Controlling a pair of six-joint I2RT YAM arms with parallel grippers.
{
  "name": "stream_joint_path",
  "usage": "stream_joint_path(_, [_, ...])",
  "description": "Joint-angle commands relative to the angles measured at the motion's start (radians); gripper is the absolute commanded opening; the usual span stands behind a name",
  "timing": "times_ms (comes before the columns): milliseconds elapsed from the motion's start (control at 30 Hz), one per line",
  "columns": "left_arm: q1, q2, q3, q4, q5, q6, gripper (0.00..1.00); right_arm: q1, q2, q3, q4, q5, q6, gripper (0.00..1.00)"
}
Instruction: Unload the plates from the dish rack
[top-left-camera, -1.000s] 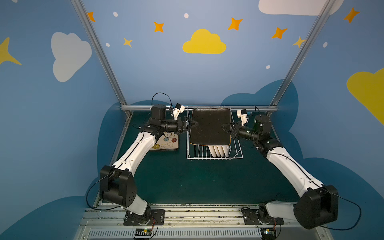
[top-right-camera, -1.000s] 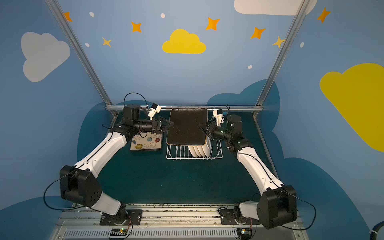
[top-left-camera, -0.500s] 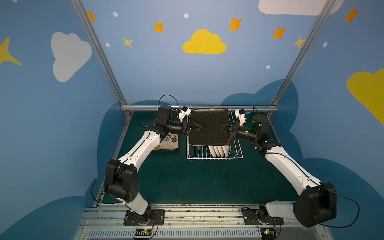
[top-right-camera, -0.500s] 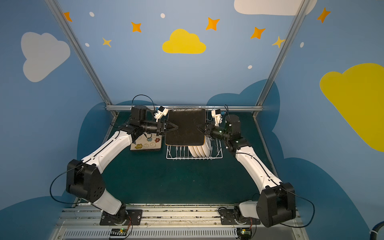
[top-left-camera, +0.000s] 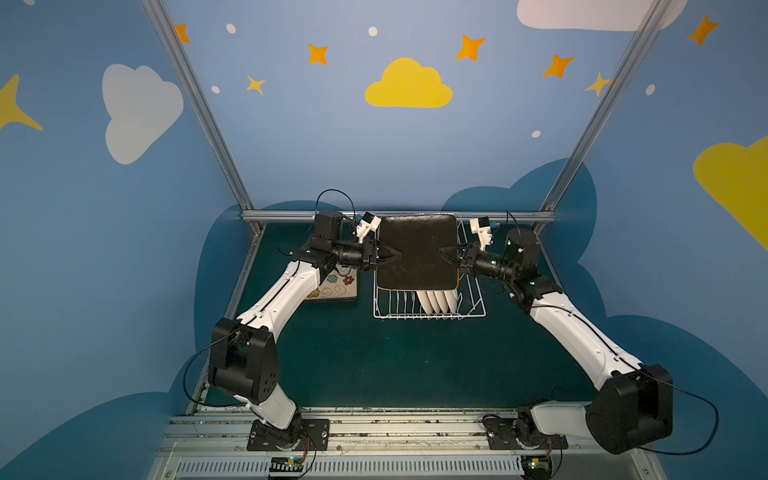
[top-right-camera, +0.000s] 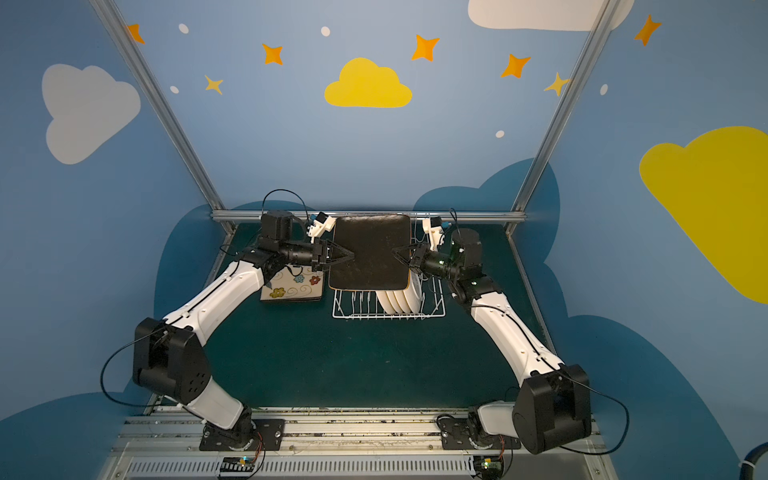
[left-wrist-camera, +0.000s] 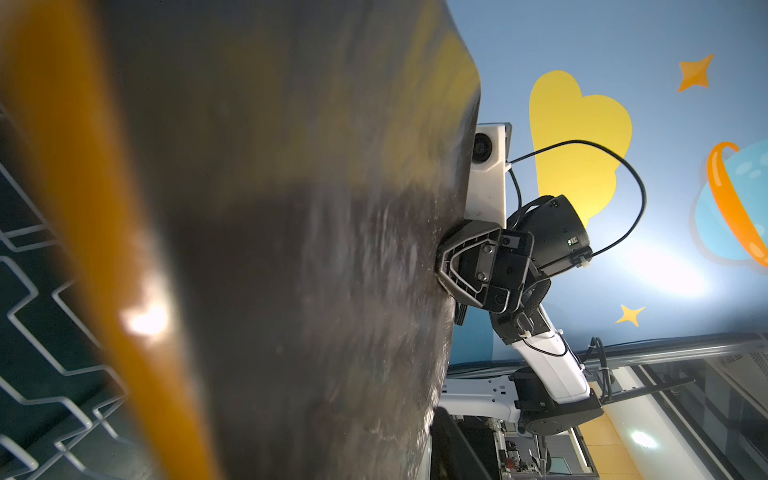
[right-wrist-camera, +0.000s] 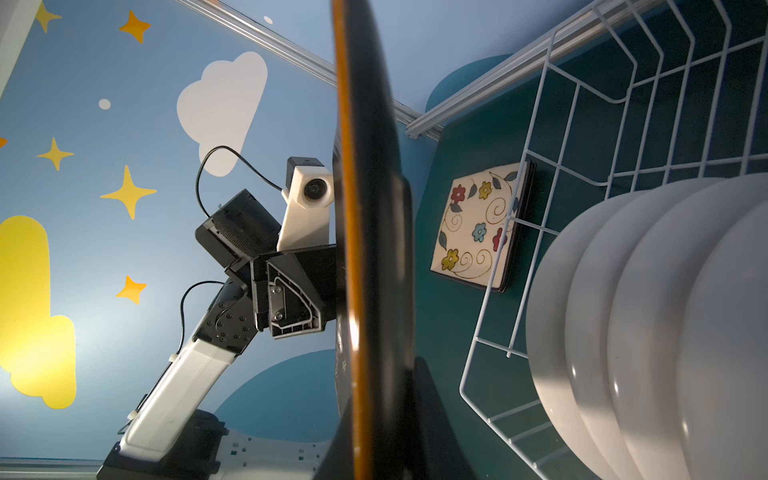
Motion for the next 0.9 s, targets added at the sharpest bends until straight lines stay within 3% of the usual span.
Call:
stream_joint_path(0, [-0.012,0.011,0.014,0.072,0.083,-0.025,0.40,0.009,-0.004,0.026,0.125,-0.055,-0.005,0.00])
stream_joint_path(367, [-0.016,0.013,0.022,0.080,0.074,-0.024,0.25,0.010,-0.002,0.023,0.103,-0.057,-0.005,0.00])
stream_joint_path(533, [-0.017,0.019,0.020,0.101,0.080,-0.041,0.24,0.012,0.006,0.024,0.092,-0.075,-0.007,0.00])
stream_joint_path(867, [-0.019,0.031,0.034,0.108,0.072,-0.049,0.03,0.013,0.018,0.033,0.084,-0.094,-0.009,0.00])
